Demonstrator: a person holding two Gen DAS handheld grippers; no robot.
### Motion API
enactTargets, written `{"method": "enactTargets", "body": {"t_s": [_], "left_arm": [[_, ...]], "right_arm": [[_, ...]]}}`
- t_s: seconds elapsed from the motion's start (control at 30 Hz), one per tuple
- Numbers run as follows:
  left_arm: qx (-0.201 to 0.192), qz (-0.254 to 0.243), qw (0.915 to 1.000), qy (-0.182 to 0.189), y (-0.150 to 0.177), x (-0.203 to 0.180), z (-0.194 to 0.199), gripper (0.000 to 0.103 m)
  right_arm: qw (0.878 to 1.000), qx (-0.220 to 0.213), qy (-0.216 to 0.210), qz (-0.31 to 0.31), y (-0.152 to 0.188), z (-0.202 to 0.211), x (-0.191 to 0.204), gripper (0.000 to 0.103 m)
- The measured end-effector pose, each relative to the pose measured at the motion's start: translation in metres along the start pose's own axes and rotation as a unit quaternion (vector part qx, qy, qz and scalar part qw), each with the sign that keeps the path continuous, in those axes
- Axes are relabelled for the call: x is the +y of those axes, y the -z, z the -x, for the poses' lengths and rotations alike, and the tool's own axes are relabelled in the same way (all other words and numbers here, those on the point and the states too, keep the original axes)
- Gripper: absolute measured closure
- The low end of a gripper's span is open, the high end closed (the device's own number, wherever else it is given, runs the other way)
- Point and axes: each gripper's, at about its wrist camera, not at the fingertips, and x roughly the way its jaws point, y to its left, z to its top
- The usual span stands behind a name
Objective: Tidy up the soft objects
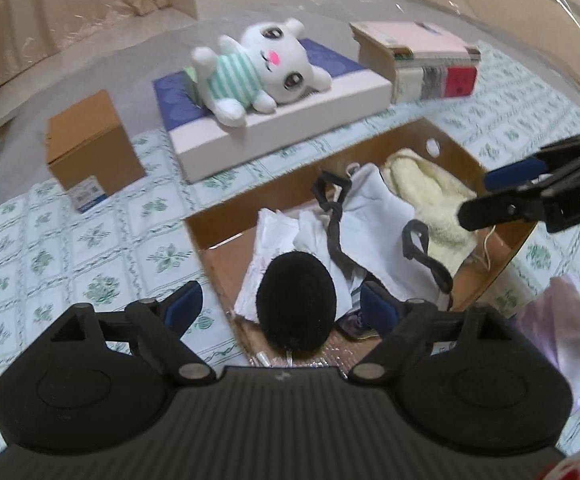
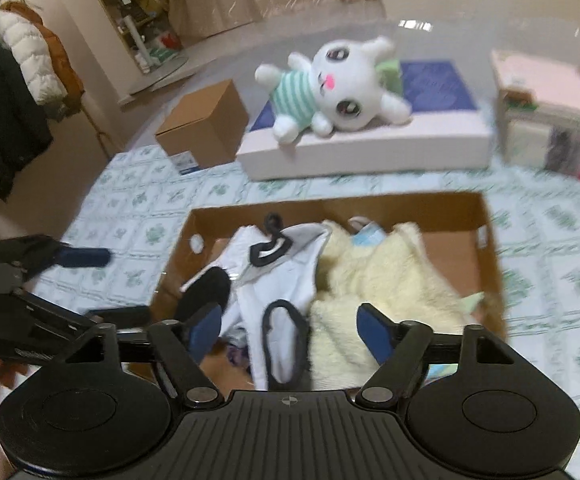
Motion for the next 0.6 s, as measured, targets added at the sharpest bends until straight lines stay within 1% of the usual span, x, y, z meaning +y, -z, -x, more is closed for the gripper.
{"method": "enactTargets", "body": {"t_s": [0.1,0.23,0.4,0.6], "left_arm": [[-0.021,0.022,0.9994,-0.017,0.004,0.0,0.019,0.01],[-0.035,0.048,0.9978,-0.03,0.008,-0.003,0.047,0.006],[-0.059,0.068,0.995,-0.043,0.017,-0.013,0.086,0.001],[-0.087,0.089,0.9911,-0.047,0.034,-0.032,0.132,0.001]], "right_arm": [[0.999,-0.01,0.025,0.022,0.007,0.017,0.012,0.026],[0.997,-0.032,0.05,0.056,0.017,0.044,0.03,0.025],[0.993,-0.059,0.063,0.082,0.031,0.079,0.047,0.025],[0.99,-0.078,0.065,0.102,0.055,0.116,0.067,0.024]]}}
